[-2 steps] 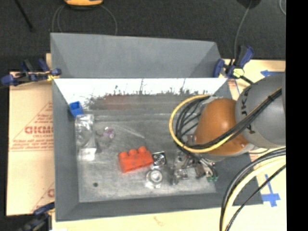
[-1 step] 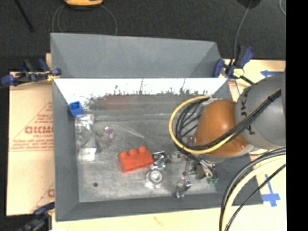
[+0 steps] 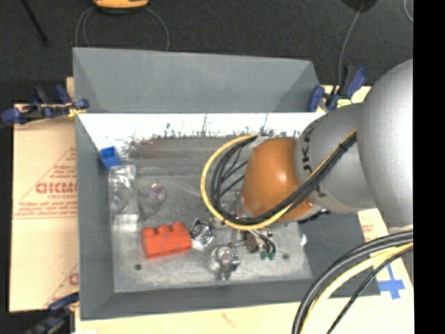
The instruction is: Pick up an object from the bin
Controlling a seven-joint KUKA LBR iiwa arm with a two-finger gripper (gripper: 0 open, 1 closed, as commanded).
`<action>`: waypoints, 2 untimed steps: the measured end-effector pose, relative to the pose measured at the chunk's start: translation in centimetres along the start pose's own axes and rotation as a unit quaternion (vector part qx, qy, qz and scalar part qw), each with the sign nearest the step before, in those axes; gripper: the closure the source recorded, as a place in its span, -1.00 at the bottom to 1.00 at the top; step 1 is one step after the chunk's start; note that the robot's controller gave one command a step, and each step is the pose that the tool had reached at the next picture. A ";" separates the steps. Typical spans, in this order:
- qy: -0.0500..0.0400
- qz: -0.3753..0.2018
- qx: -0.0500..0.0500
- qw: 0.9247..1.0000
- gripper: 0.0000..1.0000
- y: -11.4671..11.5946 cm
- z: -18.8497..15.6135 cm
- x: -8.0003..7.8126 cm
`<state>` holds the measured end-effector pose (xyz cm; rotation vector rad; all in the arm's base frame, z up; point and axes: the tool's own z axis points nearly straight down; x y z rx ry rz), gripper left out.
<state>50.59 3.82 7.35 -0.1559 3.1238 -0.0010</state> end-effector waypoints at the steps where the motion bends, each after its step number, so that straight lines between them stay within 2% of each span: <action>1: -0.003 0.000 0.000 1.000 1.00 -0.2 -0.3 -0.2; 2: 0.000 -0.045 0.001 0.999 1.00 -2.0 -15.4 -3.5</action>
Offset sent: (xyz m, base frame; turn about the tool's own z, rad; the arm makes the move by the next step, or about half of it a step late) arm 0.0000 0.0000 0.0000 0.0000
